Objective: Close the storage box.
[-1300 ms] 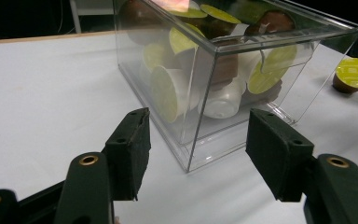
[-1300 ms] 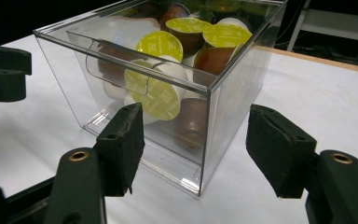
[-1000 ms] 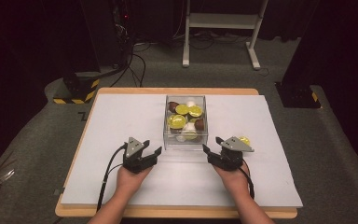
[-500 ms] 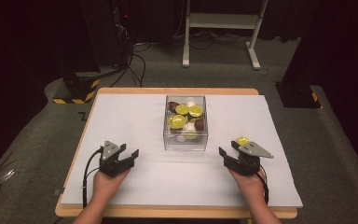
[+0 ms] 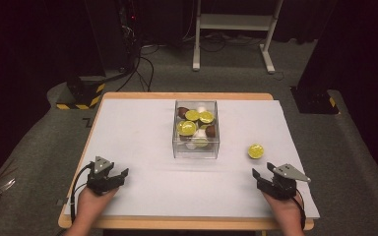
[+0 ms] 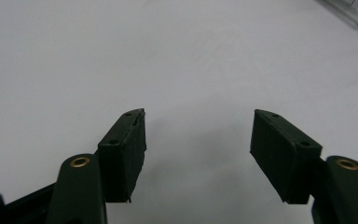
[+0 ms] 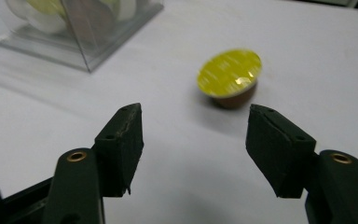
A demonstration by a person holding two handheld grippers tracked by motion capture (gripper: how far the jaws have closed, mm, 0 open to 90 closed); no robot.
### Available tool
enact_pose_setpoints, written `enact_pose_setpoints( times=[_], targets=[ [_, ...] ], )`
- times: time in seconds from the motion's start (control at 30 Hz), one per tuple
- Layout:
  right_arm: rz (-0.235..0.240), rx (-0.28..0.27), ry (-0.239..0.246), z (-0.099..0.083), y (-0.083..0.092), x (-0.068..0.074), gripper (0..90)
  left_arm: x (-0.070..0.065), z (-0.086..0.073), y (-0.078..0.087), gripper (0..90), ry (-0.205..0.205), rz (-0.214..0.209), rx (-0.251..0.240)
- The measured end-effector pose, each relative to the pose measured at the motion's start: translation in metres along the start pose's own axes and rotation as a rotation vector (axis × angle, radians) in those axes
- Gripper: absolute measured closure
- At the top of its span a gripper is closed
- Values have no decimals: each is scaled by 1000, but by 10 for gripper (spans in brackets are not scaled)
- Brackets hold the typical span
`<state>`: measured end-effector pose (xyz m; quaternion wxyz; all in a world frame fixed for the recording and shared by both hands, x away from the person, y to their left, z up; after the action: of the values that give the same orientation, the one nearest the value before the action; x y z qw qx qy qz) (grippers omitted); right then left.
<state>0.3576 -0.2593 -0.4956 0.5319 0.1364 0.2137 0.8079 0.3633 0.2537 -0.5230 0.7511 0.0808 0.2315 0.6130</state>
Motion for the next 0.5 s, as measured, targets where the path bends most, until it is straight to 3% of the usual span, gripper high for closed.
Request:
enact_pose_setpoints(
  times=[0.13, 0.17, 0.23, 0.4, 0.5],
  targets=[
    [-36, 72, -3, -15, -1, -10, 322, 4, -7, 0, 332, -33, 5, 33],
    [-49, 92, -3, -18, -2, -11, 322, 4, -7, -1, 325, -2, 3, 12],
    [-58, 119, -2, -21, -4, -13, 309, 6, -7, 0, 314, -8, -5, 30],
    [-53, 209, 26, -23, -12, -10, 310, 4, -8, -1, 303, 11, -6, 14],
    [-45, 205, 11, -24, -12, -10, 314, 5, -8, -1, 299, 5, -10, 16]
  ],
)
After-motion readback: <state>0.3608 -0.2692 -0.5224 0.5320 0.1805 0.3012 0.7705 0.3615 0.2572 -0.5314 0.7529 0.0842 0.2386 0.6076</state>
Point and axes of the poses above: each handheld gripper's, and its own axes: y roughly backward along the jaws, z roughly out of its top, x roughly to its left, the point moved 3 cm from there along -y, roughly forward along the jaws, and after that the axes turned 2 degrees about -x, right-handed, at the moved point
